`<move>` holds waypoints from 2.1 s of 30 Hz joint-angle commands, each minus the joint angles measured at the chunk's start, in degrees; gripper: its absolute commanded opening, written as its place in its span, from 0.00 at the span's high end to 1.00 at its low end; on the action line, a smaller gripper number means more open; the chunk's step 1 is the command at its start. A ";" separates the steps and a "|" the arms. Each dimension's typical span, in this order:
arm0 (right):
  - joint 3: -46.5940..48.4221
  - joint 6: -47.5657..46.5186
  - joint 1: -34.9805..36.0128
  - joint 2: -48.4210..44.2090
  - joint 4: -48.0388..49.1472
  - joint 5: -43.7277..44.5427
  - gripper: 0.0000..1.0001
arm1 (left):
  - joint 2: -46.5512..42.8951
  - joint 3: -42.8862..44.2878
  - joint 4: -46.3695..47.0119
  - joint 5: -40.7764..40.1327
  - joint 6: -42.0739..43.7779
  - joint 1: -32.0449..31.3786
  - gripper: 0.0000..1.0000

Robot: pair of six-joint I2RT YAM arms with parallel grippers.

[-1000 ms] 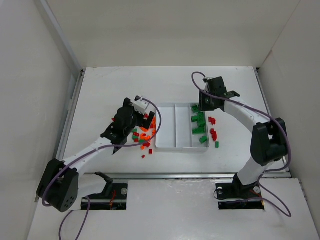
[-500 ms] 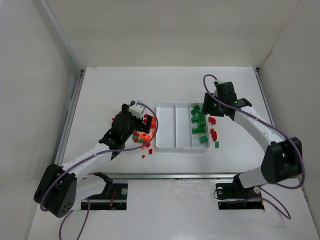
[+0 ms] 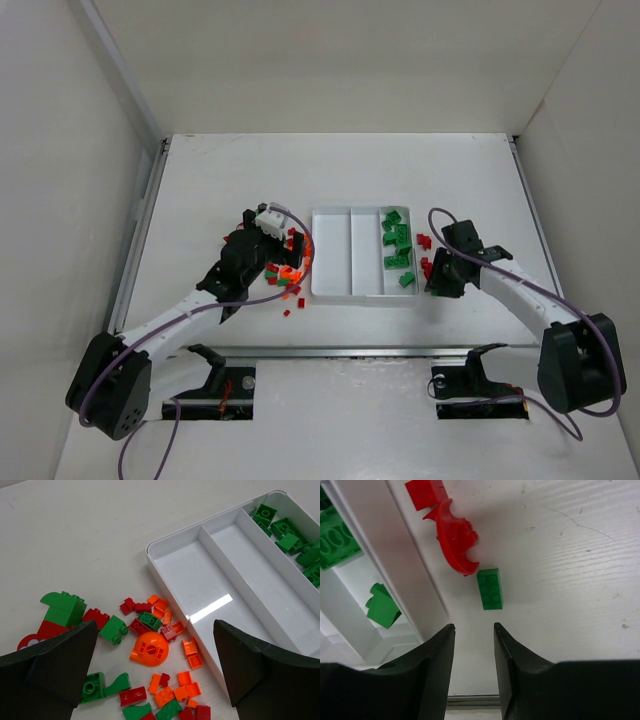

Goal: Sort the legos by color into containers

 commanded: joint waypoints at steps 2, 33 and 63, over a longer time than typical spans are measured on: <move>-0.22 2.49 -0.35 2.86 2.16 2.79 0.58 | -2.02 -0.86 4.18 0.70 -1.07 0.13 0.00; 7.23 5.21 -0.35 1.41 -0.38 14.20 1.00 | -3.07 -1.92 4.18 -2.03 -0.54 0.13 0.00; 36.43 -23.17 5.37 23.10 8.05 -2.04 0.37 | -2.02 -0.86 4.18 -0.36 0.51 0.13 0.00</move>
